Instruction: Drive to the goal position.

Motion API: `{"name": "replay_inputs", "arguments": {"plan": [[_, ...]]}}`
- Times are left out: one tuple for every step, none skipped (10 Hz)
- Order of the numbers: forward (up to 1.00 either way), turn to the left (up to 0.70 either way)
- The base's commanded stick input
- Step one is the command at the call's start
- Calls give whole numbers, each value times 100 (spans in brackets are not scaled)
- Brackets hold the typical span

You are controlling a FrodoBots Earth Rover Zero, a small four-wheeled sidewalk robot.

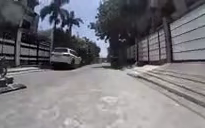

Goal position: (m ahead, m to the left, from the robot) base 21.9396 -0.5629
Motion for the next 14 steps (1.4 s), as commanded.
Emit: {"name": "replay_inputs", "arguments": {"plan": [[100, 0], [100, 0], [100, 0], [100, 0], [100, 0], [100, 0], [100, 0], [100, 0], [100, 0], [100, 0], [100, 0], [100, -25], [100, -40], [100, 0]]}}
